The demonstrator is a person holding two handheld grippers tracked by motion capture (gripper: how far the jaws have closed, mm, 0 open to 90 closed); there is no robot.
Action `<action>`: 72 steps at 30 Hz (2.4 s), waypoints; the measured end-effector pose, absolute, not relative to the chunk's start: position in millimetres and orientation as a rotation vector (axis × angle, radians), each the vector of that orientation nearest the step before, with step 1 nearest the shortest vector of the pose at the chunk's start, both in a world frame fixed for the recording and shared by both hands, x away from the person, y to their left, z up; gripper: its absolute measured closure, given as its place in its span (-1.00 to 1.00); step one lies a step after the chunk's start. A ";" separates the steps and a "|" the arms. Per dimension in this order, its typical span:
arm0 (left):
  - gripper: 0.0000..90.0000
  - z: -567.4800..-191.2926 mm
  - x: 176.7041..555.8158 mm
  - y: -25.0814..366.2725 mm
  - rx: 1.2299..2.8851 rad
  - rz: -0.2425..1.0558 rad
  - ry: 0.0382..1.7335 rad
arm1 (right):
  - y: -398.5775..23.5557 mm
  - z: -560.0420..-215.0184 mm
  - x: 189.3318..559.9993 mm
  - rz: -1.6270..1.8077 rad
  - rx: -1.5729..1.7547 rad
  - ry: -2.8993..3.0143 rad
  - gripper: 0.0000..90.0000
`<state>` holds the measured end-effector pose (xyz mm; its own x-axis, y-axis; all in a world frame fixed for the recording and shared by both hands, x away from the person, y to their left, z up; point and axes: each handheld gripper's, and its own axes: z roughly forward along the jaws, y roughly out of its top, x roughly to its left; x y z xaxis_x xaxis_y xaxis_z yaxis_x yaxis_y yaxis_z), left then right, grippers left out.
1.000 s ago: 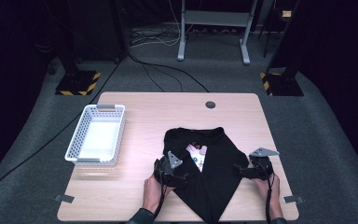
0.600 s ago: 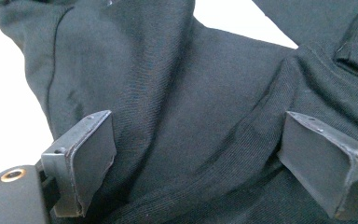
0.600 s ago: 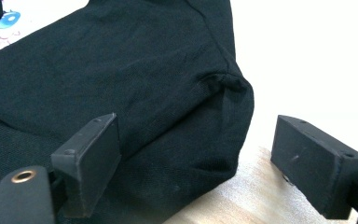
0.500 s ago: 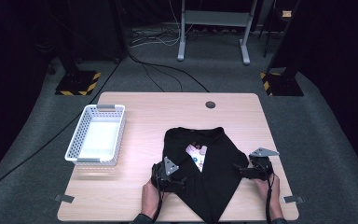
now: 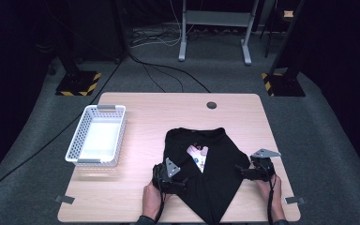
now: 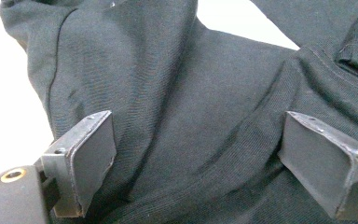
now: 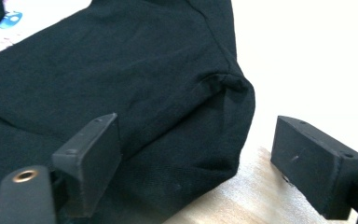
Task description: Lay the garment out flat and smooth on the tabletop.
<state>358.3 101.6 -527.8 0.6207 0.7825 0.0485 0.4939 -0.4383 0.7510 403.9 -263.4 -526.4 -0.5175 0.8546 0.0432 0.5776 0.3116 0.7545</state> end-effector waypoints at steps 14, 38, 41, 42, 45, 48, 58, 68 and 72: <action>-0.77 -527.9 360.5 102.2 2.123 0.498 0.996 | -220.8 -515.7 405.2 1.100 1.270 2.233 -0.72; -0.77 -527.8 382.3 106.2 2.105 0.506 1.046 | -190.4 -525.6 418.1 0.918 1.363 2.169 -0.90; -0.77 -527.8 382.2 106.2 2.106 0.508 1.045 | -184.1 -516.4 407.8 0.958 1.385 2.128 -0.85; -0.77 -527.8 382.1 106.1 2.106 0.509 1.044 | -179.4 -510.3 398.7 1.015 1.366 2.100 -0.78; -0.77 -527.7 381.7 106.0 2.106 0.512 1.045 | -153.3 -500.8 378.2 1.135 1.313 2.176 -0.66; -0.77 -527.7 381.9 106.3 2.108 0.511 1.045 | -122.0 -508.7 372.1 1.057 1.270 2.319 -0.49; -0.76 -527.8 381.6 106.1 2.104 0.511 1.048 | -128.2 -518.5 363.9 1.024 1.297 2.243 0.55; -0.76 -528.0 381.8 106.0 2.100 0.511 1.052 | -138.6 -512.4 359.4 1.034 1.276 2.237 0.79; -0.76 -527.9 381.8 106.0 2.100 0.512 1.053 | -147.2 -505.8 355.5 1.056 1.274 2.215 0.79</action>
